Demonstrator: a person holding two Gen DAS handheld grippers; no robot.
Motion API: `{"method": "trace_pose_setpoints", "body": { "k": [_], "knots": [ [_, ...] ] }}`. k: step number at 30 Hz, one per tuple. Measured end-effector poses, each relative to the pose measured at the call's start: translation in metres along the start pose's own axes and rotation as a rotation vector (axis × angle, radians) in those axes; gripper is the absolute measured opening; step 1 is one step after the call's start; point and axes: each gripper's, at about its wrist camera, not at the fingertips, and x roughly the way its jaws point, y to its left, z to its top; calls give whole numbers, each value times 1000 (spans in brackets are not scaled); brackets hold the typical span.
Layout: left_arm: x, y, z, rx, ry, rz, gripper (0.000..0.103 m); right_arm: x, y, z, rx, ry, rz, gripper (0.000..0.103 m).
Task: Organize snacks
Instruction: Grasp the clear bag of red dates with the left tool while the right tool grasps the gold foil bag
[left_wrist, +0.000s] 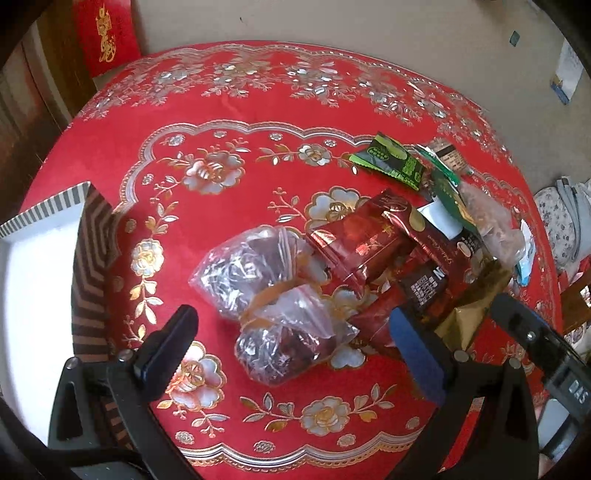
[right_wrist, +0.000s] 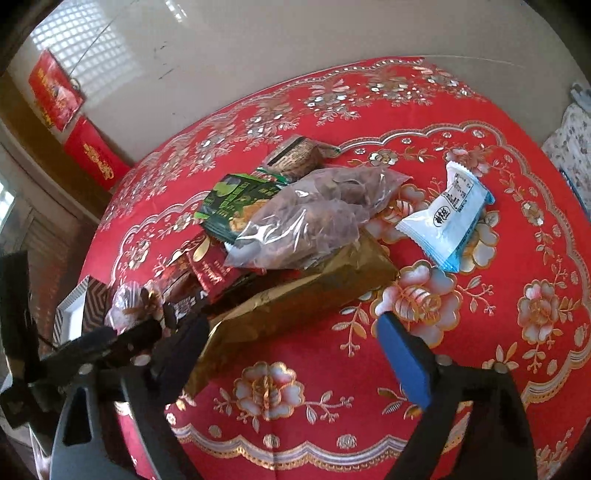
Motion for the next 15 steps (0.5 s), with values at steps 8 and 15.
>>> {"method": "trace_pose_setpoints", "body": {
  "k": [8, 15],
  "knots": [
    [6, 1, 5, -11, 0, 2, 103, 5, 7, 4, 13, -5, 13, 82],
    [10, 0, 7, -9, 4, 11, 103, 13, 12, 12, 24, 3, -25, 70]
  ]
}}
